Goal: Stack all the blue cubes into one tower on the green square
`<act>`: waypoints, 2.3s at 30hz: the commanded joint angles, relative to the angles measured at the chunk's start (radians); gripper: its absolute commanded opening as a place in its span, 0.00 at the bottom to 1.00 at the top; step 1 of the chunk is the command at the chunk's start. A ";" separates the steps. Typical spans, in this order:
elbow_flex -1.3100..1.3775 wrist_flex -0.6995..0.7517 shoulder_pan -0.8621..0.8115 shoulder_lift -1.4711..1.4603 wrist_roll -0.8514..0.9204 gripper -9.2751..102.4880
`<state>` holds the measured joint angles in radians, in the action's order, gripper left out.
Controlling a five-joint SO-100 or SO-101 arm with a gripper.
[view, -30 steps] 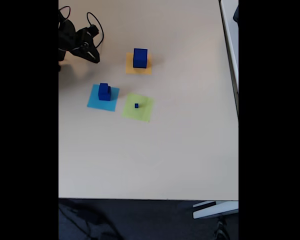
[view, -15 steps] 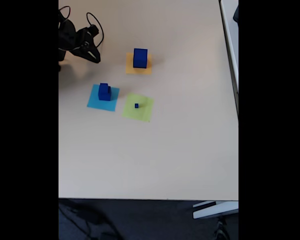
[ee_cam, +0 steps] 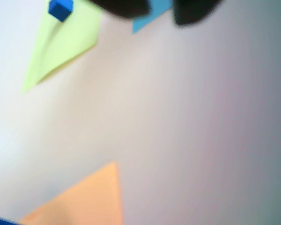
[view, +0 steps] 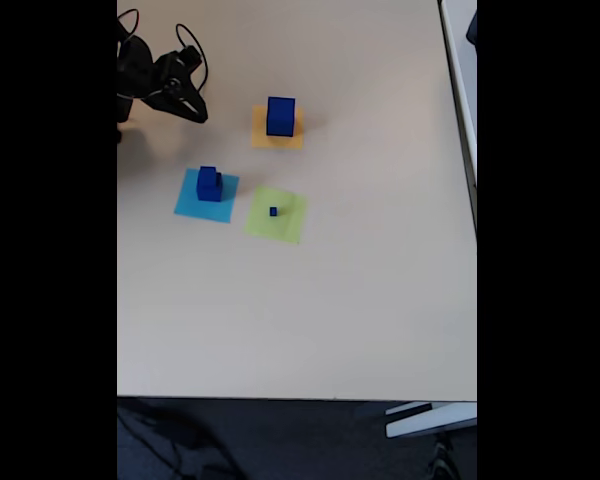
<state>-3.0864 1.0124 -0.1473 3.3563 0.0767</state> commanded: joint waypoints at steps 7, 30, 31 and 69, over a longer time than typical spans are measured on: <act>0.146 -0.064 -0.009 0.025 0.106 0.08; 0.505 -0.031 -0.083 -0.215 0.118 0.08; 0.528 -0.032 -0.087 -0.250 0.129 0.08; 0.923 0.164 -0.023 -0.879 0.144 0.09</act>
<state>-2.2319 1.1628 -0.1825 2.4850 0.2286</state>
